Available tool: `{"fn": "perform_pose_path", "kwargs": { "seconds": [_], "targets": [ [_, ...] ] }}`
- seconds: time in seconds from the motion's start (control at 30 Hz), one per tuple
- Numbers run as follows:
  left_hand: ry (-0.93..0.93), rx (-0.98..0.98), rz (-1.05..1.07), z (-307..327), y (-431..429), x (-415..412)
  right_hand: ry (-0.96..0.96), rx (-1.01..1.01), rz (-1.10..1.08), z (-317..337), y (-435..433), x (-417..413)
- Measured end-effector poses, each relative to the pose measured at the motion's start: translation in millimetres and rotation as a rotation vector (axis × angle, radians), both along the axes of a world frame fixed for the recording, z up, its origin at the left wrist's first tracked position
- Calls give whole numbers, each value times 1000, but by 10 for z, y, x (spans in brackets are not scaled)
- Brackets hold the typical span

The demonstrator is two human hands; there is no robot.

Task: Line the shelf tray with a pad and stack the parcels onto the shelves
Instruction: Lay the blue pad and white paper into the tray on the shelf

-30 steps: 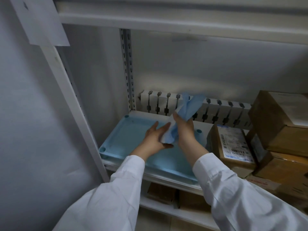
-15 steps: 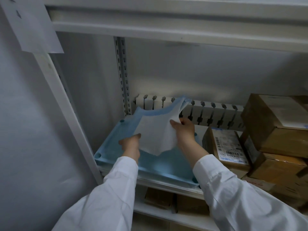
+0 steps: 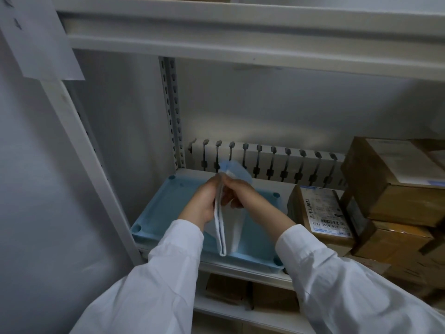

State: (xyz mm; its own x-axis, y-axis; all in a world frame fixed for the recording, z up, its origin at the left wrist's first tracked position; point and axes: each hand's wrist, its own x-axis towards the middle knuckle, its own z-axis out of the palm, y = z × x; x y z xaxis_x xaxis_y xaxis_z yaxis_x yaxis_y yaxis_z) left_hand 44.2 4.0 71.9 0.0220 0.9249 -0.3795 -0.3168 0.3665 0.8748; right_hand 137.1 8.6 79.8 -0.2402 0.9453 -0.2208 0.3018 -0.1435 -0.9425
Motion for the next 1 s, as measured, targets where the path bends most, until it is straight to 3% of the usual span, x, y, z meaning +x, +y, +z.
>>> {"fn": "perform_pose_path", "kwargs": {
  "seconds": [0.2, 0.33, 0.4, 0.5, 0.57, 0.67, 0.73, 0.87, 1.0],
  "targets": [
    [85, -7, -6, 11, -69, 96, -157, -68, -139, -38, 34, -15],
    [101, -37, 149, -103, 83, -51, -150, -230, -250, 2, 108, 32],
    [124, -63, 249, -123, 142, -133, -2, -336, -350, 13, 127, 97],
    [213, -7, 493, -46, 119, -262, 430, -385, -499, -1, 206, 204],
    [169, 62, 592, 17, 115, -338, 737, -298, -587, 23, 255, 224],
    [-113, 262, 654, 145, 174, -411, 1007, -8, -687, 146, 238, 208],
    [-179, 355, 693, 182, 220, -457, 973, 158, -715, 251, 145, 170],
    [-207, 407, 821, 105, 221, -474, 682, 341, -802, 234, 24, 142],
    [-322, 156, 859, -210, 210, -492, 509, 167, -836, 27, 47, 226]
  ]
}}
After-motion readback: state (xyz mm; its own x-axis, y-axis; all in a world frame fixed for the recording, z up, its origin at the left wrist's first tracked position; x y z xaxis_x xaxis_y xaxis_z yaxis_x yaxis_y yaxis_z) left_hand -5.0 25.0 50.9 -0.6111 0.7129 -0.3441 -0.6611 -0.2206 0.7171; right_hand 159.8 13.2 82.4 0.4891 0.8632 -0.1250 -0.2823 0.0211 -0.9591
